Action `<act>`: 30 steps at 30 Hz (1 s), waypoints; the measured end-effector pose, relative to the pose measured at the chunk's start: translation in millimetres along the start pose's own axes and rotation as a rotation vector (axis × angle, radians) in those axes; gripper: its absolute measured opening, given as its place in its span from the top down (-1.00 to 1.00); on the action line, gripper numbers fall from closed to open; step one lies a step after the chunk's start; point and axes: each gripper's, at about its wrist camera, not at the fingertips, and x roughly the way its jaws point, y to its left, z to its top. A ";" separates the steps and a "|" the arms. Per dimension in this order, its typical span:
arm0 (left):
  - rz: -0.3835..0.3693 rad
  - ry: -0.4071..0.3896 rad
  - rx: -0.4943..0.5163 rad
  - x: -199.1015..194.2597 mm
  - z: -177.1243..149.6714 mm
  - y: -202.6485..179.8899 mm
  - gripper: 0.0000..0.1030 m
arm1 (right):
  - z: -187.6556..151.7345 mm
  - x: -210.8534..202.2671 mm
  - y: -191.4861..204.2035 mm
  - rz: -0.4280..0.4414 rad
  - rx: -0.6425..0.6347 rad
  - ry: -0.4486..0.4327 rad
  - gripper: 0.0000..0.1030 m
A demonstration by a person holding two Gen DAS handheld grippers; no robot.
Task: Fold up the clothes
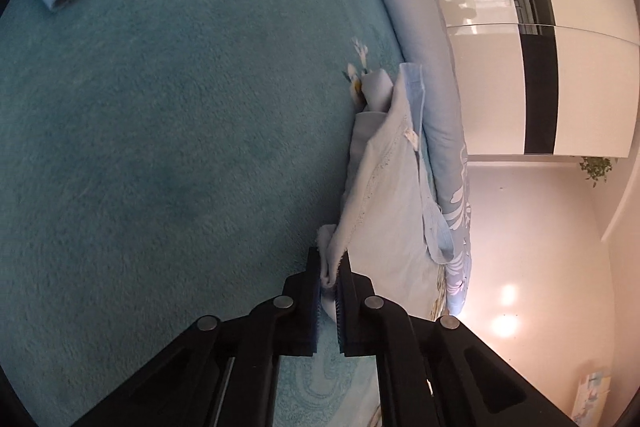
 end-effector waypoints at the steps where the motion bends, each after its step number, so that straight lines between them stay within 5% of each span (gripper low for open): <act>1: 0.002 -0.010 0.017 -6.7 -4.2 -3.5 0.88 | -2.6 -4.6 2.0 0.006 -0.006 0.000 0.85; 7: 0.007 -0.030 0.111 -58.2 -37.6 -10.0 0.89 | -38.4 -33.3 13.0 0.040 -0.050 0.017 0.86; 17: 0.103 0.034 0.292 -122.9 -115.1 24.4 0.89 | -145.9 -93.5 -0.2 0.099 -0.093 0.062 0.86; 24: 0.116 0.066 0.344 -111.2 -114.5 15.3 0.86 | -155.7 -78.5 -19.5 0.076 -0.050 0.097 0.86; 30: 0.161 0.102 0.535 -124.9 -108.1 0.1 0.68 | -151.4 -94.1 -16.6 0.023 -0.126 0.078 0.65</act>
